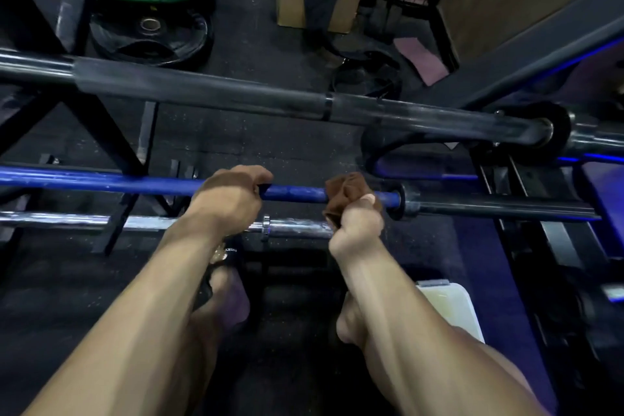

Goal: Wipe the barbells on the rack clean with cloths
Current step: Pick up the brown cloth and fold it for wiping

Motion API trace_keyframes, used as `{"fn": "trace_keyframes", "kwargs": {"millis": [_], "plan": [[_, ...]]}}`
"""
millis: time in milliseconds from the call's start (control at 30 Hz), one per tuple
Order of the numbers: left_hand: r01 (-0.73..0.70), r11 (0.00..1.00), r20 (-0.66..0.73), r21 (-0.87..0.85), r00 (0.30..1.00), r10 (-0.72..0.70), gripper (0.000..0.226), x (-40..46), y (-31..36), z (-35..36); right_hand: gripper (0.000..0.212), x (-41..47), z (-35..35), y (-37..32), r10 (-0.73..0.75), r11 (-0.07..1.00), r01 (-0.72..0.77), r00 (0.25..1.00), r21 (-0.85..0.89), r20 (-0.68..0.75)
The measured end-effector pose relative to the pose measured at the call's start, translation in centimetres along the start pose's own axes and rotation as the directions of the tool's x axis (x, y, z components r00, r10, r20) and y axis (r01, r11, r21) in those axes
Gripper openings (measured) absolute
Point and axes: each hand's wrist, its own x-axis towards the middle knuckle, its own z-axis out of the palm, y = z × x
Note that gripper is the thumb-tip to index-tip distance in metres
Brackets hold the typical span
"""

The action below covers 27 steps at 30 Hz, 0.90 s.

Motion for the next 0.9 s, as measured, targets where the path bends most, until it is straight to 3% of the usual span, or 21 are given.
{"fn": "trace_keyframes", "kwargs": {"millis": [100, 167, 233, 333, 400, 433, 467, 533, 567, 600, 700, 767, 833, 900], "plan": [[0.006, 1.0, 0.0, -0.015, 1.0, -0.006, 0.045, -0.2, -0.1, -0.1, 0.058, -2.7, 2.5, 1.7, -0.086, 0.996, 0.087, 0.993, -0.018, 0.076], [0.015, 0.999, 0.003, -0.037, 1.0, -0.015, 0.047, -0.3, -0.1, 0.0, 0.06, -4.3, 4.0, 3.9, -0.107, 0.989, 0.121, 0.981, -0.084, 0.16], [0.018, 0.994, -0.002, -0.11, 1.0, -0.018, 0.047, -0.4, -0.3, 0.0, 0.046, -5.7, 4.9, 5.3, 0.02, 0.976, 0.031, 0.972, -0.214, 0.233], [0.049, 0.971, -0.072, -0.236, 0.995, -0.068, 0.042, -0.4, -1.2, -0.4, 0.024, -6.7, 4.3, 4.1, 0.279, 0.93, -0.125, 0.853, -0.347, 0.441], [0.065, 0.979, -0.113, -0.191, 0.99, -0.088, 0.042, -0.3, -2.1, -0.8, 0.027, -6.5, 2.4, 1.8, 0.289, 0.869, 0.006, 0.804, -0.494, 0.519], [0.075, 0.985, -0.134, -0.158, 0.986, -0.097, 0.043, -0.3, -2.6, -1.1, 0.023, -5.9, 1.2, 0.6, 0.204, 0.823, 0.191, 0.78, -0.536, 0.591], [0.087, 0.988, -0.159, -0.13, 0.981, -0.107, 0.043, -0.3, -3.0, -1.5, 0.018, -5.5, -0.1, -0.7, 0.064, 0.733, 0.443, 0.71, -0.516, 0.701], [0.121, 0.988, -0.2, -0.095, 0.97, -0.138, 0.043, -0.5, -4.0, -2.3, 0.015, -4.2, -2.3, -3.5, -0.191, 0.411, 0.84, 0.459, -0.355, 0.868], [0.14, 0.986, -0.217, -0.091, 0.964, -0.157, 0.044, -0.7, -4.4, -2.6, 0.03, -3.2, -2.9, -4.7, -0.258, 0.241, 0.92, 0.368, -0.31, 0.893], [0.156, 0.983, -0.235, -0.096, 0.956, -0.175, 0.046, -0.8, -4.8, -2.8, 0.043, -2.3, -3.1, -5.7, -0.272, 0.103, 0.946, 0.323, -0.306, 0.906], [0.211, 0.973, -0.214, -0.089, 0.95, -0.226, 0.049, -1.2, -5.8, -3.0, 0.051, 0.1, -2.9, -6.6, -0.208, -0.202, 0.899, 0.349, -0.389, 0.914], [0.24, 0.966, -0.177, -0.091, 0.951, -0.253, 0.048, -1.4, -6.4, -3.0, 0.052, -0.2, -2.3, -5.3, -0.111, -0.313, 0.882, 0.335, -0.352, 0.936], [0.244, 0.966, -0.163, -0.091, 0.953, -0.256, 0.048, -1.5, -7.0, -3.1, 0.057, -0.5, -1.5, -3.3, 0.0, -0.418, 0.874, 0.273, -0.247, 0.962], [0.237, 0.967, -0.171, -0.093, 0.953, -0.25, 0.049, -1.5, -7.3, -3.3, 0.061, -0.8, -0.4, -1.9, 0.03, -0.491, 0.845, 0.262, -0.214, 0.965]]}}
